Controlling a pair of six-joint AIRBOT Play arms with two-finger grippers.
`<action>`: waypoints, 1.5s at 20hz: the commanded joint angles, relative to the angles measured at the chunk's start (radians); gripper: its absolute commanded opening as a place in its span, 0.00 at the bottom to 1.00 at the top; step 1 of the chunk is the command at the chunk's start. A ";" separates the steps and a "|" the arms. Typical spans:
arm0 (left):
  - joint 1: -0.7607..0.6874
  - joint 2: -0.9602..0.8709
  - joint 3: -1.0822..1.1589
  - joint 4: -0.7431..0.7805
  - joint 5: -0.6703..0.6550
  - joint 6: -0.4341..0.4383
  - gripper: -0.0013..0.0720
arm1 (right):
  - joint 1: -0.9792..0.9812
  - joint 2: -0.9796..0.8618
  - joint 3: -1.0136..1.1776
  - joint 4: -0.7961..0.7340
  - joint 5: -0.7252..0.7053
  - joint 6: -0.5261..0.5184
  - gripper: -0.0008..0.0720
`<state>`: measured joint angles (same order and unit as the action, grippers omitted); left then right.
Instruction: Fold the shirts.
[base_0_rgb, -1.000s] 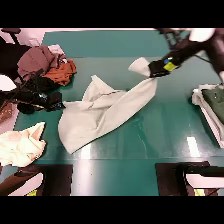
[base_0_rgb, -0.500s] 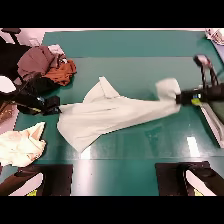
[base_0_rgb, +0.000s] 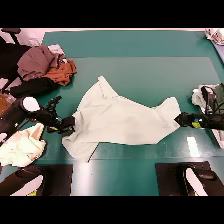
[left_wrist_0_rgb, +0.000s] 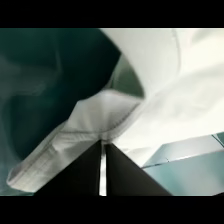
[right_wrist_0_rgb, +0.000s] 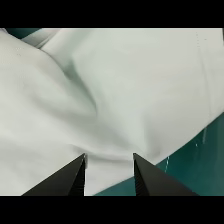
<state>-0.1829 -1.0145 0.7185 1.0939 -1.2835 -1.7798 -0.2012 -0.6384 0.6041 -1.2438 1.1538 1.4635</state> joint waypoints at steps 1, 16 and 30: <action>-0.036 0.104 -0.023 -0.023 0.002 -0.032 0.06 | -0.008 0.005 0.096 -0.050 0.016 0.001 0.50; -0.037 0.394 -0.006 0.256 0.057 -0.202 0.06 | -0.090 -0.370 0.292 -0.159 0.138 0.001 0.75; 0.007 0.386 0.015 0.251 0.138 -0.148 0.83 | -0.151 -0.482 0.293 -0.040 0.123 -0.108 0.75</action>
<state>-0.2024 -0.6231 0.7307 1.3453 -1.1797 -1.9465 -0.3500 -1.1286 0.8951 -1.2884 1.3041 1.3632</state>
